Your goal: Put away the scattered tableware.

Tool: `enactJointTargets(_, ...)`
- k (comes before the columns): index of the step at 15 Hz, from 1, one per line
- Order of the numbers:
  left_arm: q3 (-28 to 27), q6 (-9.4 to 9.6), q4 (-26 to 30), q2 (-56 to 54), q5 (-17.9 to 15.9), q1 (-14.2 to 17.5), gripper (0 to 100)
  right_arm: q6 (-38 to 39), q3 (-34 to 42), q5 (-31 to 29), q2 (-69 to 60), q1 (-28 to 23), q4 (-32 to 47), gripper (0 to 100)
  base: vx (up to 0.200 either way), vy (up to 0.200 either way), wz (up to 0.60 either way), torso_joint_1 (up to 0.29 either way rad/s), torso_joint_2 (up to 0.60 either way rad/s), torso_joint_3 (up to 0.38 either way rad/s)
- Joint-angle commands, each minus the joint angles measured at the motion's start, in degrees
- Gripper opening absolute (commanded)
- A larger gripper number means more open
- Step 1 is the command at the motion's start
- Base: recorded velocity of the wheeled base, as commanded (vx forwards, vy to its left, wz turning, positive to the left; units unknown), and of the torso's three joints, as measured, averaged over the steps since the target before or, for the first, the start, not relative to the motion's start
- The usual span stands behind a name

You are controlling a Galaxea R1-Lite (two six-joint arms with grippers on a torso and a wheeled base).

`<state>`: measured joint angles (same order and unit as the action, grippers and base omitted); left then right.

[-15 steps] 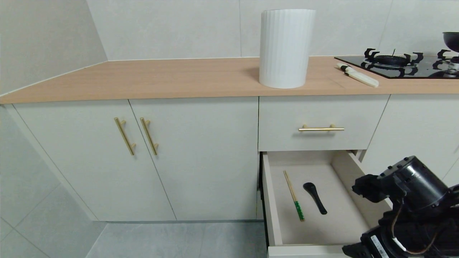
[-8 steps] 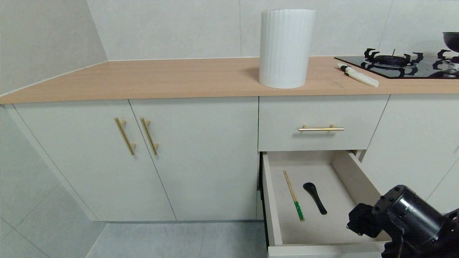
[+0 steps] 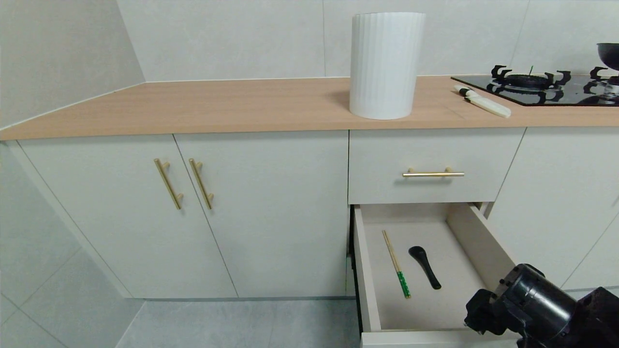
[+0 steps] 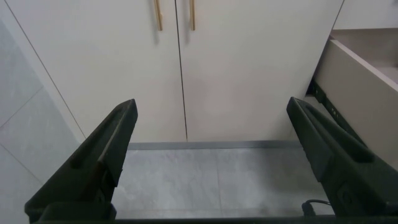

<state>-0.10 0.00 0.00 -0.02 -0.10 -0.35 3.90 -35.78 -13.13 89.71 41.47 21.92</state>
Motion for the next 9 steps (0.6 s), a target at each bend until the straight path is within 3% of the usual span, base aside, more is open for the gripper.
enactJointTargets(1, 0.0, 0.0, 0.0, 0.0, 0.0, 0.0, 100, 0.2, -0.3, -0.8, 2.5, -0.5, -0.1, 100, 0.0, 0.0, 0.0, 0.0, 0.0, 0.0)
enactJointTargets(9, 0.0, 0.0, 0.0, 0.0, 0.0, 0.0, 100, 3.0, -1.0, -3.7, 6.8, -4.2, -7.2, 100, 0.0, 0.0, 0.0, 0.0, 0.0, 0.0)
